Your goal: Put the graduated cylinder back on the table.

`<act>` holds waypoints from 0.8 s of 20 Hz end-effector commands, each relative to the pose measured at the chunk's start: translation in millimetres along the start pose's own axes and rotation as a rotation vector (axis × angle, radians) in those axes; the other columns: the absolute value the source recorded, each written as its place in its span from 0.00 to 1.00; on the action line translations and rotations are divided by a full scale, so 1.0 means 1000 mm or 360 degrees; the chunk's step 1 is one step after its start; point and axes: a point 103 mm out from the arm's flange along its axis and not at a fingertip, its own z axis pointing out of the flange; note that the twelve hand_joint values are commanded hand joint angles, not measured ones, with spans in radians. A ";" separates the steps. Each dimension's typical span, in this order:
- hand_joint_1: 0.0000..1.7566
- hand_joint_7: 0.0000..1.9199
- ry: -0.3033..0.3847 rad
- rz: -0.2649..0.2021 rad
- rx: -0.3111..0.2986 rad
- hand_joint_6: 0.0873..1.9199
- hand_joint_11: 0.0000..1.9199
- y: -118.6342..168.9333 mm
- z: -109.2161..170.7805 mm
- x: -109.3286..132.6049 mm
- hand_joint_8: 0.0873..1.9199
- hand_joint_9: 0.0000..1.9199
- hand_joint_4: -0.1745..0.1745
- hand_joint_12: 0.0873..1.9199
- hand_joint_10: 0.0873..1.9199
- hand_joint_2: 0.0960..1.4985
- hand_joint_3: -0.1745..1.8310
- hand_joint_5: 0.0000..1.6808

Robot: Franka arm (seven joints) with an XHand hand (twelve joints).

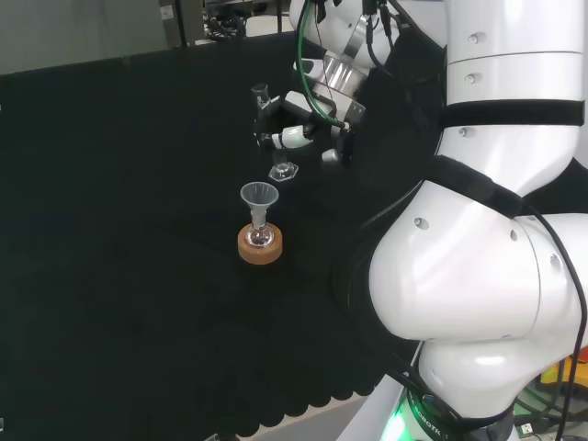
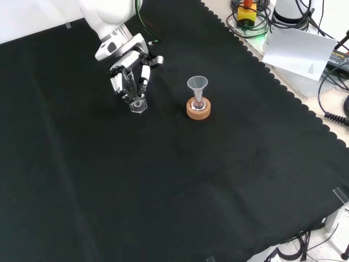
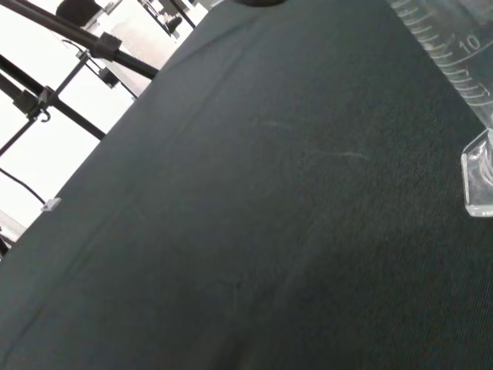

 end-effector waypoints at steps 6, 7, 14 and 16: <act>0.65 0.52 0.0058 -0.0024 -0.0119 0.56 0.59 0.011 -0.001 -0.010 0.23 0.68 0.00 0.38 0.00 0.75 0.09 0.55; 0.65 0.52 0.0062 -0.0026 -0.0126 0.56 0.59 0.011 -0.002 -0.011 0.23 0.67 0.00 0.38 0.00 0.75 0.09 0.55; 0.64 0.47 0.0064 -0.0016 -0.0083 0.59 0.56 0.010 0.000 -0.011 0.27 0.65 0.00 0.41 0.00 0.76 0.10 0.53; 0.64 0.45 0.0072 -0.0016 -0.0067 0.60 0.55 0.008 0.000 -0.011 0.29 0.65 0.00 0.43 0.00 0.77 0.10 0.51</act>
